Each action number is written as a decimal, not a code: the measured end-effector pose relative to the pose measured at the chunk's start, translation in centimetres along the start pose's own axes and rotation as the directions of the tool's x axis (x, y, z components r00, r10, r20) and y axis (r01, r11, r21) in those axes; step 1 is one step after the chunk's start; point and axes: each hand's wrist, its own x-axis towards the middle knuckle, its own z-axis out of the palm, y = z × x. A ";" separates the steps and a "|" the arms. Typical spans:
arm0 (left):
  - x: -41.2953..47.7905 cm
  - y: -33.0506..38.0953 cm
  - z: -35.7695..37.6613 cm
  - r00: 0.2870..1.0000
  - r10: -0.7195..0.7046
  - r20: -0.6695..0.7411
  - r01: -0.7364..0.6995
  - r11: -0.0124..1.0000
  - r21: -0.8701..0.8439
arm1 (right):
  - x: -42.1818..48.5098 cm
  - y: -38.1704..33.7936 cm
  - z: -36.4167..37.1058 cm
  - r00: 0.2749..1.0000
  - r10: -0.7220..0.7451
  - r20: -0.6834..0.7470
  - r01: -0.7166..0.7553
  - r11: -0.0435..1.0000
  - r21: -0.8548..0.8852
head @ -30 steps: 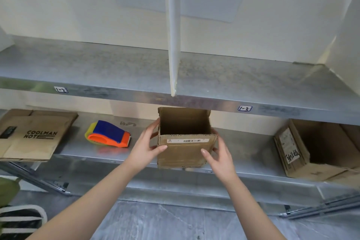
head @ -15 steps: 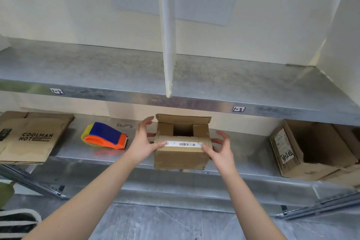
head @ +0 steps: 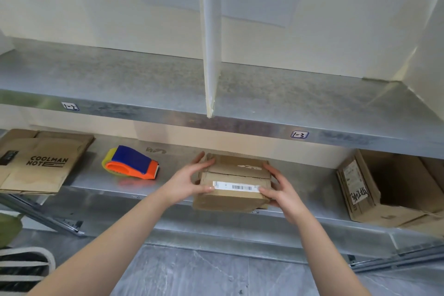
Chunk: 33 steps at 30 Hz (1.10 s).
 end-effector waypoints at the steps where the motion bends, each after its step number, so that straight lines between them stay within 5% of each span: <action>1: 0.0 -0.1 0.4 0.999 -0.002 0.040 0.000 0.999 0.036 | -0.2 0.1 -0.5 1.000 0.010 0.000 -0.010 1.000 0.018; 5: 0.5 -1.6 2.0 0.996 -0.031 0.078 0.018 0.987 0.162 | 0.0 0.2 -0.8 0.999 0.042 -0.013 -0.043 0.989 -0.141; 9: 1.0 -2.8 1.8 0.994 -0.046 -0.102 0.060 0.988 0.142 | 1.3 1.2 1.0 0.998 -0.050 -0.026 0.039 0.948 -0.317; 33: 4.1 -3.7 -1.2 0.996 -0.082 -0.034 0.089 0.932 0.352 | 5.2 0.0 2.6 0.997 -0.065 -0.030 0.040 0.848 -0.528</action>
